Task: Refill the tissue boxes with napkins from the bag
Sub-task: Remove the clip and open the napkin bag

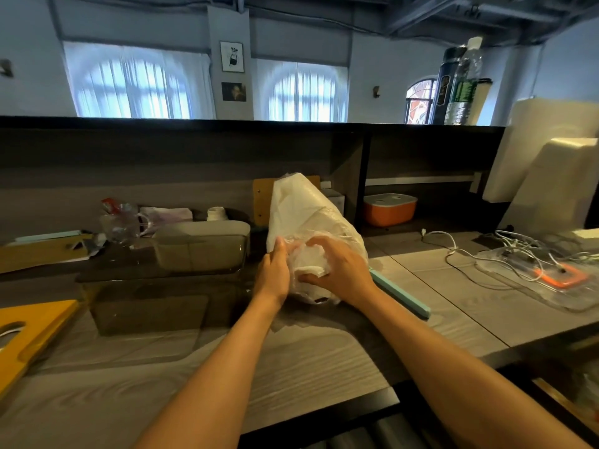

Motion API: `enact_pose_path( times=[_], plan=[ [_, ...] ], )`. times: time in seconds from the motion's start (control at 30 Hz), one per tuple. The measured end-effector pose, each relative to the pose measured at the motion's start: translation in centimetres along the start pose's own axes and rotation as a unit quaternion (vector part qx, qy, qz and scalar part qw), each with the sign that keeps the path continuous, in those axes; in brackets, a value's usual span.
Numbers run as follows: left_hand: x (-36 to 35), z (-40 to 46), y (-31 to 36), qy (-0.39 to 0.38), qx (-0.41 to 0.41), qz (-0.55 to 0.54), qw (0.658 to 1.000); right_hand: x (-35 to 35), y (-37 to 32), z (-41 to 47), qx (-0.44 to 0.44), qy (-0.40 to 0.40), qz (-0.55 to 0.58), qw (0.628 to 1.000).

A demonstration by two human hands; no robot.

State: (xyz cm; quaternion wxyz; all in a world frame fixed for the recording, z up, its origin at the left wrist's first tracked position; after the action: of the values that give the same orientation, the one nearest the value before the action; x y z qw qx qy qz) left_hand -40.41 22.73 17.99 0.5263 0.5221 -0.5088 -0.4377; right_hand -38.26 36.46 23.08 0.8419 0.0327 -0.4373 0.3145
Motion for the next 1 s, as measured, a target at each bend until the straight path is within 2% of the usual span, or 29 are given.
enact_pose_path(
  times=[0.07, 0.17, 0.27, 0.37, 0.43, 0.47, 0.57, 0.7, 0.77, 0.83, 0.9, 1.0],
  plan=[
    [-0.1, 0.2, 0.0, -0.002, -0.014, 0.016, 1.000, -0.3, 0.1, -0.1, 0.003, -0.018, 0.006, 1.000],
    [0.3, 0.4, 0.0, 0.024, -0.026, 0.038, 0.999, 1.4, 0.2, -0.8, 0.047, 0.063, 0.064, 0.995],
    [0.3, 0.1, 0.3, 0.031, -0.036, 0.062, 0.997, 2.9, 0.4, -1.7, 0.052, 0.124, 0.067, 0.989],
    [0.7, 0.3, 0.0, 0.038, -0.025, 0.055, 0.997, 2.9, -0.2, -2.2, 0.042, 0.085, 0.079, 0.992],
    [0.8, 0.3, -0.2, 0.034, -0.021, 0.053, 0.998, 2.3, 0.3, -2.6, -0.017, 0.048, 0.095, 0.994],
    [0.9, 0.1, -0.1, 0.032, -0.026, 0.051, 0.998, 2.6, 0.6, -3.0, -0.046, 0.057, 0.111, 0.991],
    [1.2, -1.5, 1.4, 0.059, -0.112, 0.073, 0.989, 4.3, 1.5, -4.2, -0.089, 0.149, 0.163, 0.971],
    [1.6, -6.2, 4.7, 0.115, -0.305, 0.099, 0.940, 6.6, 1.0, -4.9, -0.079, 0.224, 0.210, 0.948],
    [1.1, -8.3, 5.4, 0.111, -0.350, 0.104, 0.924, 7.5, 0.5, -4.9, -0.091, 0.255, 0.287, 0.919],
    [0.2, -9.3, 5.5, 0.052, -0.342, 0.073, 0.935, 8.3, 0.4, -5.1, -0.125, 0.297, 0.377, 0.868],
    [-0.3, -9.2, 5.1, -0.006, -0.294, 0.018, 0.956, 9.2, -0.1, -4.8, -0.150, 0.323, 0.440, 0.825],
    [-0.4, -7.5, 4.2, -0.051, -0.198, -0.098, 0.974, 10.8, -1.3, -3.3, -0.161, 0.338, 0.509, 0.775]
  ],
)
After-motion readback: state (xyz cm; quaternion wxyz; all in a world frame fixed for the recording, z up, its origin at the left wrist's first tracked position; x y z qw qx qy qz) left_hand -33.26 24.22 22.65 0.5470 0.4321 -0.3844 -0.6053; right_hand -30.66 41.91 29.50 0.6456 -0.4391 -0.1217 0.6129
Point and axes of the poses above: each hand's wrist, its own z-axis towards the middle knuckle, its own x-axis out of the back of the hand, y = z × x, the point moved 10 cm from there along z, towards the middle knuckle, and after that the axes turned 11 degrees about x, right-handed, at the moved point
